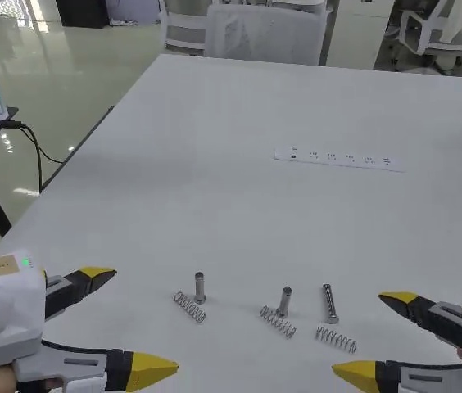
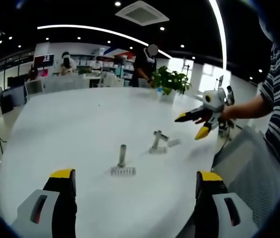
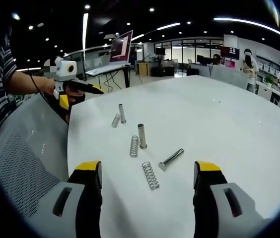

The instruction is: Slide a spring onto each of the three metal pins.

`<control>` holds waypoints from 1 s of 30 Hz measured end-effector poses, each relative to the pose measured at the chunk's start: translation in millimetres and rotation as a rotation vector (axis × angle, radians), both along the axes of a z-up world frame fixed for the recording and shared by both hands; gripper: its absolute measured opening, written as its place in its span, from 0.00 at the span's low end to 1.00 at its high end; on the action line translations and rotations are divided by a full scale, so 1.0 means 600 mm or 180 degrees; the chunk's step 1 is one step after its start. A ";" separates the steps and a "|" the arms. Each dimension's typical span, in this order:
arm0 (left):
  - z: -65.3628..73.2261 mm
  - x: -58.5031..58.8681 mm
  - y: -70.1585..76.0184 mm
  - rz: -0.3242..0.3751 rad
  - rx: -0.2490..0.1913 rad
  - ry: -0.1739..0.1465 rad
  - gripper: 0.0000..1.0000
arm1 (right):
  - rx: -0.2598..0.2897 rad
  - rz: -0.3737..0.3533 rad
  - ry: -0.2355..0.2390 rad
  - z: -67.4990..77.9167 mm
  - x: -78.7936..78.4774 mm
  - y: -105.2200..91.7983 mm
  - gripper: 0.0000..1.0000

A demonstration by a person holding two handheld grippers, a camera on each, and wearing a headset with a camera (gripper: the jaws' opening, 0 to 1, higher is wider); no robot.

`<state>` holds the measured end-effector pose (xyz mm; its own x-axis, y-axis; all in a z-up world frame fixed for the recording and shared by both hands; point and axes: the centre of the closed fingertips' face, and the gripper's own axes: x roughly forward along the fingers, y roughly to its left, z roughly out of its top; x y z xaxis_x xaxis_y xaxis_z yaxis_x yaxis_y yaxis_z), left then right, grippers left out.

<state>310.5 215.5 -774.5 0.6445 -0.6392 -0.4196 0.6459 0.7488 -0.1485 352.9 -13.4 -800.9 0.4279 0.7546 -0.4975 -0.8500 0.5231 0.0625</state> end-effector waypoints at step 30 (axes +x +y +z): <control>-0.002 -0.002 0.011 0.0078 -0.0012 0.0036 0.96 | -0.0379 -0.0380 0.0668 -0.043 0.107 0.021 0.24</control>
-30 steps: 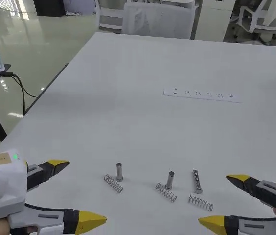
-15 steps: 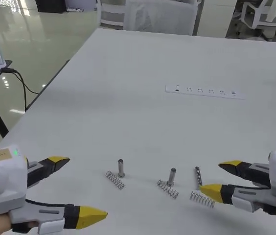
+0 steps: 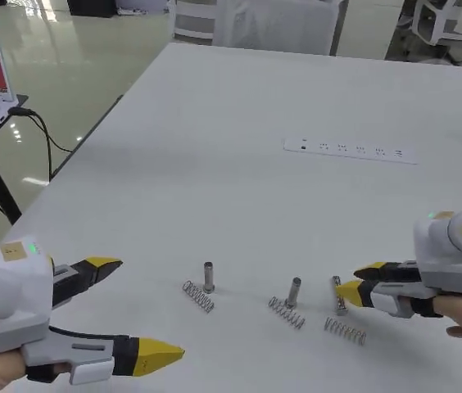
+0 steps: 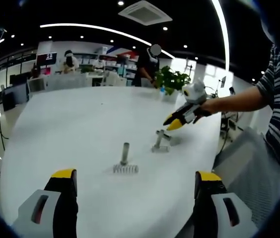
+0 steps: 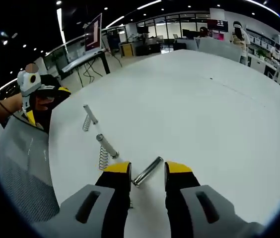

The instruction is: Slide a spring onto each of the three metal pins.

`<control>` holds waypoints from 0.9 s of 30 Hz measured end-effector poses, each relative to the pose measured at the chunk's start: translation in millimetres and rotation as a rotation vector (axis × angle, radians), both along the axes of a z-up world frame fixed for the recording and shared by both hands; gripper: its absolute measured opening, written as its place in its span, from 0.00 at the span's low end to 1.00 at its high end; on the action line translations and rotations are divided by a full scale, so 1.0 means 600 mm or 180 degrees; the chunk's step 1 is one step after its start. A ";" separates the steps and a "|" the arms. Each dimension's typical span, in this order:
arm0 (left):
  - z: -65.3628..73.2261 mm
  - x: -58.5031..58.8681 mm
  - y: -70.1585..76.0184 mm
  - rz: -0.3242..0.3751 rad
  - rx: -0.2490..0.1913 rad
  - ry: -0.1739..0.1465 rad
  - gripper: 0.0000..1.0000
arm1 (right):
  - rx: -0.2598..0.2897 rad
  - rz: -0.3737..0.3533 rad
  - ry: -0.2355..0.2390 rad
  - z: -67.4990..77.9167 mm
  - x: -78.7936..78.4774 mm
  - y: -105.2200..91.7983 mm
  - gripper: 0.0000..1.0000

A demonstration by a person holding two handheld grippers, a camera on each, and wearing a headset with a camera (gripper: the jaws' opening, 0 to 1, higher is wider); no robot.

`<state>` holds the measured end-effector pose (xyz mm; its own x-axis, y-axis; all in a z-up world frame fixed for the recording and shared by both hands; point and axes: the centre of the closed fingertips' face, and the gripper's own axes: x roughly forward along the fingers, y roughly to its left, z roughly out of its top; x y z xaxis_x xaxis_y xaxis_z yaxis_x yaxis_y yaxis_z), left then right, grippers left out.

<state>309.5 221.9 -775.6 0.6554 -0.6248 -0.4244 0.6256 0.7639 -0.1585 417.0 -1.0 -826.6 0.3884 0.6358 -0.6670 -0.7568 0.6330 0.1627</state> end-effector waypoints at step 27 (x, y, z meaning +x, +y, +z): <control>-0.001 0.001 -0.006 -0.0103 0.0002 0.0042 0.96 | -0.0464 -0.0635 0.0845 -0.054 0.029 0.001 0.08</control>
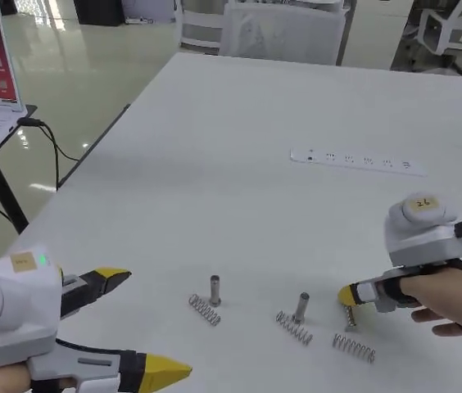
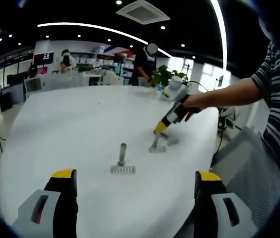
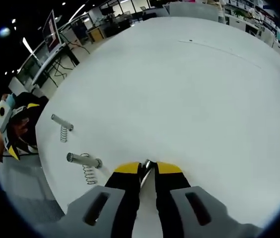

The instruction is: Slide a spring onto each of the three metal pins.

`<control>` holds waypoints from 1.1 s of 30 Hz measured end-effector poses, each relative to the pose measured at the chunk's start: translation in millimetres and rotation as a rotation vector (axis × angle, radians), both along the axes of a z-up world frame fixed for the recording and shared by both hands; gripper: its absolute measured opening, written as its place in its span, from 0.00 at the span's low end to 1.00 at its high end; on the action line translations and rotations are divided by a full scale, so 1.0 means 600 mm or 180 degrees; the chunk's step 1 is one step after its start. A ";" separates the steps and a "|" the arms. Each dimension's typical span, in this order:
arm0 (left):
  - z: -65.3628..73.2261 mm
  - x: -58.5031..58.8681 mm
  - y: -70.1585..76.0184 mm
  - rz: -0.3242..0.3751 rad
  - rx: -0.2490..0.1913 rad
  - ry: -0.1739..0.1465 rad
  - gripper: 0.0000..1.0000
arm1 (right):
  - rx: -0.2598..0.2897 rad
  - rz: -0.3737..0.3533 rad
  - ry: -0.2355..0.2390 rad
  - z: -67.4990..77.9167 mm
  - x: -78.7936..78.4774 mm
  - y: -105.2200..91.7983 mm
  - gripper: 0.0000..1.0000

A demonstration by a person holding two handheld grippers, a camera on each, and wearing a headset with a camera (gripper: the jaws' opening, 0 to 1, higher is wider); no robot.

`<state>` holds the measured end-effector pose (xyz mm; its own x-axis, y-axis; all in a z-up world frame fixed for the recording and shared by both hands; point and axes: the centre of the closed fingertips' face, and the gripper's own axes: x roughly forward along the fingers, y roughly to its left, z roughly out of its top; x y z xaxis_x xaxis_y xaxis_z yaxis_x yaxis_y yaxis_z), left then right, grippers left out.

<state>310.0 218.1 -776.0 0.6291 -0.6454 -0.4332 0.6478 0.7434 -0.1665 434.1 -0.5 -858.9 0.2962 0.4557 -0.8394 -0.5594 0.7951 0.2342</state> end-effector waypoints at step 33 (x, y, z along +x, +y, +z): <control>0.005 -0.001 -0.006 0.0032 -0.0011 -0.0003 0.94 | 0.0261 0.0141 -0.0835 0.062 -0.026 -0.004 0.05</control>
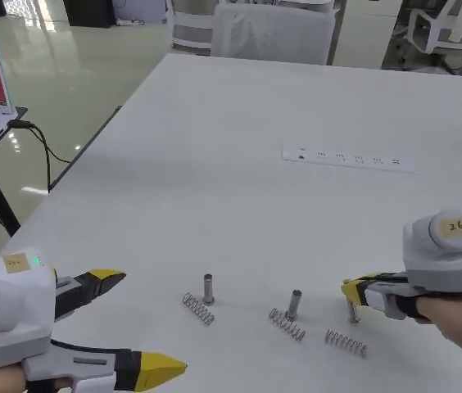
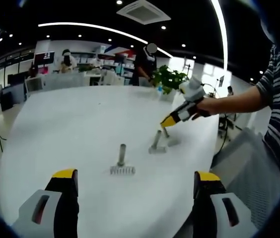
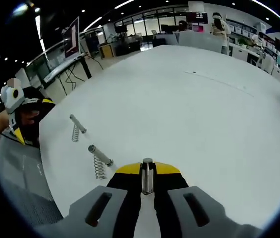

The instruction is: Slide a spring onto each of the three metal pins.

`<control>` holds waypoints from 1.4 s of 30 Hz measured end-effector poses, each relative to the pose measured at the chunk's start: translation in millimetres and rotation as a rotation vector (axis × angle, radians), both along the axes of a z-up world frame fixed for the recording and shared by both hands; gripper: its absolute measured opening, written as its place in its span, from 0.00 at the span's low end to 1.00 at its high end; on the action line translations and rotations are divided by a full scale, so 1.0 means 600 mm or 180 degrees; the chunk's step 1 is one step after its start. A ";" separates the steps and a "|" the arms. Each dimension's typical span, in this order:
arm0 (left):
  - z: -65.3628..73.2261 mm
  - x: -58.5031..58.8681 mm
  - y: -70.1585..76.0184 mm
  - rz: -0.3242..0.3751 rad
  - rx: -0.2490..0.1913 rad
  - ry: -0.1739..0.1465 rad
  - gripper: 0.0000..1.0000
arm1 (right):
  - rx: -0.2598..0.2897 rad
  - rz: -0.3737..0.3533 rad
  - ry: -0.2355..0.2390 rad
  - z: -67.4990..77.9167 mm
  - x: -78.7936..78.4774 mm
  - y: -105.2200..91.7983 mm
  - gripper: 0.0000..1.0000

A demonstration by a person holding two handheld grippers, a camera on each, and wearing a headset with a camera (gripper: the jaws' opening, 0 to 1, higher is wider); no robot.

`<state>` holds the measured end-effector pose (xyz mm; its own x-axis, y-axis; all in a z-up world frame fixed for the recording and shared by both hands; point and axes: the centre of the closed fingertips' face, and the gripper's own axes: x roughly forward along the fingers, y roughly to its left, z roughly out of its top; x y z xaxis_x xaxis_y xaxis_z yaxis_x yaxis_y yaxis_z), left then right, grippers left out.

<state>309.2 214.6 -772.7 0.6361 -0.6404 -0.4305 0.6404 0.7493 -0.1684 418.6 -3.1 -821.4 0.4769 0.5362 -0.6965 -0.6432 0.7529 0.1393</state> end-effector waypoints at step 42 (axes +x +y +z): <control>0.008 -0.003 -0.012 0.0020 -0.0127 -0.0076 0.94 | -0.0071 0.0107 -0.0401 0.009 -0.031 -0.016 0.06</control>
<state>307.3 207.6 -767.7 0.6501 -0.6526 -0.3892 0.6398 0.7464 -0.1829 399.9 -12.4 -815.7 0.5433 0.5383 -0.6442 -0.6794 0.7327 0.0392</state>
